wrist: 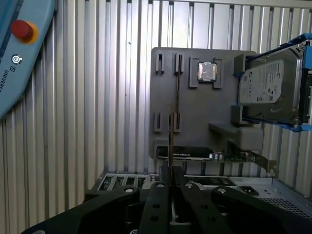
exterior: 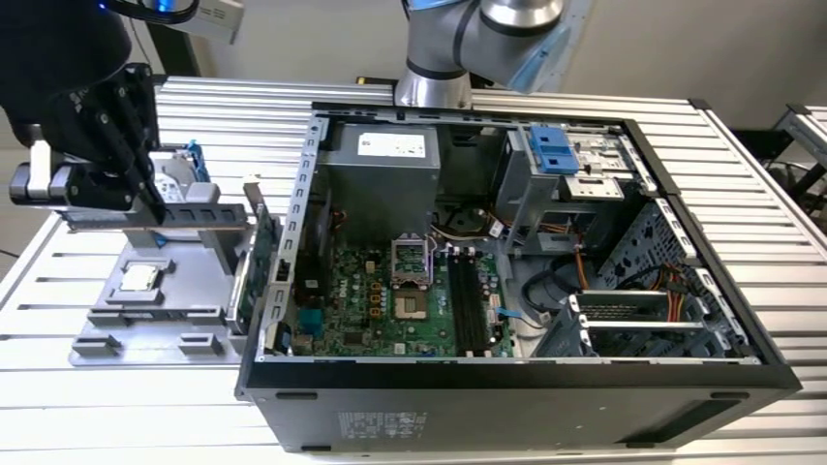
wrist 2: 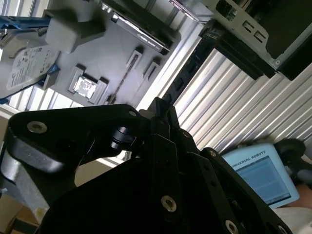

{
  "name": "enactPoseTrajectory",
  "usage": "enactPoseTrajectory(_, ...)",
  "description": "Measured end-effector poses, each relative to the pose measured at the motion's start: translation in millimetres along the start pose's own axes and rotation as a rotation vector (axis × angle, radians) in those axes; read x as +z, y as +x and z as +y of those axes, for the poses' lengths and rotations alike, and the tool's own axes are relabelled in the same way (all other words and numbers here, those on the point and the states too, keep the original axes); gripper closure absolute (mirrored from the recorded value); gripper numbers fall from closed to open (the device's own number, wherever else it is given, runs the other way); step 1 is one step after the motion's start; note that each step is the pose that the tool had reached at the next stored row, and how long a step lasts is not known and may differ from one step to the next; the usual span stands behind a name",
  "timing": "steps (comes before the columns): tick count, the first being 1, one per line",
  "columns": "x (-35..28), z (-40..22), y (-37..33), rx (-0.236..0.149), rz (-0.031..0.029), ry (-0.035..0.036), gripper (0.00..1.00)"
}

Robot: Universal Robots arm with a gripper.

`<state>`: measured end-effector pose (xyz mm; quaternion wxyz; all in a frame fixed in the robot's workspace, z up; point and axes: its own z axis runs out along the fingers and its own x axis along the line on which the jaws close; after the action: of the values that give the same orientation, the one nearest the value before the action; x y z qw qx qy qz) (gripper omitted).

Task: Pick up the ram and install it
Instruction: 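Pick up the ram and move it above insertion slot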

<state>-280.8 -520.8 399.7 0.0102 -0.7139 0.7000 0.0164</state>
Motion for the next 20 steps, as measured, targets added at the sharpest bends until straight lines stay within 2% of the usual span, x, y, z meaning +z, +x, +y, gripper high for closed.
enactPoseTrajectory(20,-0.1,-17.3,0.3,0.000,-0.0001,0.0000,1.00)
